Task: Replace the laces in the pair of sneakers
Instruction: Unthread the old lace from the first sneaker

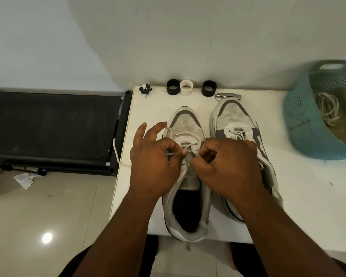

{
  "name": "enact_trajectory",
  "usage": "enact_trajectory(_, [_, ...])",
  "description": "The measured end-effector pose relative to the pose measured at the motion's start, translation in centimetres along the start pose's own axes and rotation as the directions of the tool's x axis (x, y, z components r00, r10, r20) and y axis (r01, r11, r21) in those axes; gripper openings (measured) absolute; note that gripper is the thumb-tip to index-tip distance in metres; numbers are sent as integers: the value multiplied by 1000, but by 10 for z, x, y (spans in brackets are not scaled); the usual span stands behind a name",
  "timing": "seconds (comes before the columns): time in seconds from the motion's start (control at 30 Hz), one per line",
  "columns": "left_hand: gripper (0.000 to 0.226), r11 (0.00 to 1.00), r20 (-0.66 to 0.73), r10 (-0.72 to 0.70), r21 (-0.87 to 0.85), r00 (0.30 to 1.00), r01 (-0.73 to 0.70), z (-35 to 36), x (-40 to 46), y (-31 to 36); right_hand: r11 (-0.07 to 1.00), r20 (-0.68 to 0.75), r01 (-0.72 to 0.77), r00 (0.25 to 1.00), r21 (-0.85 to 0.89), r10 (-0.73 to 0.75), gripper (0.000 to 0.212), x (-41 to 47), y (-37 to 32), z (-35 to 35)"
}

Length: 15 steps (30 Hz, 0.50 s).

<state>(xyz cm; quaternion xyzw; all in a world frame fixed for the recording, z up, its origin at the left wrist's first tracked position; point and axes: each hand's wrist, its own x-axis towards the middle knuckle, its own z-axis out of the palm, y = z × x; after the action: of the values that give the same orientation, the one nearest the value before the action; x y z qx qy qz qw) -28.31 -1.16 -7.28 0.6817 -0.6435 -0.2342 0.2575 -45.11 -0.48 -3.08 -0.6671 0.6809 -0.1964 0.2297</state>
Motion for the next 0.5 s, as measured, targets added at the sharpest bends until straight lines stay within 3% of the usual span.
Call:
enact_trajectory(0.07, [12, 998, -140, -68, -27, 988, 65, -1, 1, -1, 1000, 3, -4, 1000, 10, 4, 26, 0, -1, -1])
enact_trajectory(0.17, [14, 958, -315, -280, -153, 907, 243, -8, 1, -3, 1000, 18, -9, 1000, -8, 10, 24, 0, 0, -1])
enact_trajectory(0.23, [19, 977, -373, -209, -126, 904, 174, -9, -2, -1, 1000, 20, -11, 1000, -16, 12, 23, -1, 0, 0])
enact_trajectory(0.3, [37, 995, -278, -46, -94, 959, 20, -7, -3, 3, 1000, 22, -16, 1000, -21, 17, 26, -1, -1, -1])
enact_trajectory(0.37, [45, 995, -84, 24, -94, 996, -32, -2, -4, 3, 1000, 36, -24, 999, -15, 25, 33, 0, -3, -1])
enact_trajectory(0.43, [33, 995, 13, -26, -99, 1000, 27, 0, -2, 1, 1000, 36, -29, 999, -5, 29, 34, 0, -4, -2])
enact_trajectory(0.5, [15, 994, -18, -65, -87, 998, 64, 1, -2, -1, 999, 29, -35, 999, -10, 35, 34, 0, -4, -2])
